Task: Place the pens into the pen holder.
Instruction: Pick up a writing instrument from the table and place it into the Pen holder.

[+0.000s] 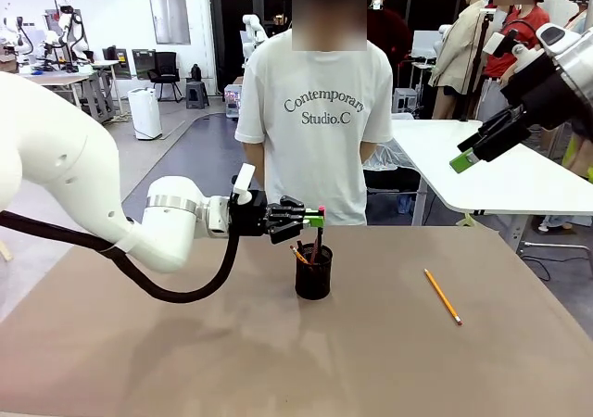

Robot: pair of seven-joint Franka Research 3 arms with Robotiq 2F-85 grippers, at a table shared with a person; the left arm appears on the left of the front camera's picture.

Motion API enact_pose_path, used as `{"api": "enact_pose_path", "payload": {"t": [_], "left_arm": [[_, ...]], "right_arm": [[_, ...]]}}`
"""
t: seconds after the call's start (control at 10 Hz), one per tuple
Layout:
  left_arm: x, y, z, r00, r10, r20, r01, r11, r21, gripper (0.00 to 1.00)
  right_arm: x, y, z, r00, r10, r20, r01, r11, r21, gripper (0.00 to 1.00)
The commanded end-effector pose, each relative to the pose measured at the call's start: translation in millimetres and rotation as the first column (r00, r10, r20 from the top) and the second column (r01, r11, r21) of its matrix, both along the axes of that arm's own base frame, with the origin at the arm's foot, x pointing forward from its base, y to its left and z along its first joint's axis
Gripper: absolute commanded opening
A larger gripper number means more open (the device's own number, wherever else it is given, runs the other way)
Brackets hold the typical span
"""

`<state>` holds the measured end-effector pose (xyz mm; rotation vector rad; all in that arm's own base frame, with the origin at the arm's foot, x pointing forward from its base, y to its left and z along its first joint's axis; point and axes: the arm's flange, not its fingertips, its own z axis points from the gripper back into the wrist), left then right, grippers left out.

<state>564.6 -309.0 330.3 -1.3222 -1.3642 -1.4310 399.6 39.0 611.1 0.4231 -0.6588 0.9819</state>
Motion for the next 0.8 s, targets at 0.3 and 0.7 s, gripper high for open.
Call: {"api": "enact_pose_path", "payload": {"t": [0.3,0.7], "left_arm": [[21,-4,-7,0.999,0.021,0.04,-0.022,0.999,0.027,0.0],[26,-2,-11,0.998,0.049,0.043,-0.051,0.998,0.035,0.71]], "right_arm": [[1,0,1,1.0,0.015,0.008,-0.015,1.0,0.019,1.0],[1,0,1,1.0,0.015,0.008,-0.015,1.0,0.019,1.0]]}}
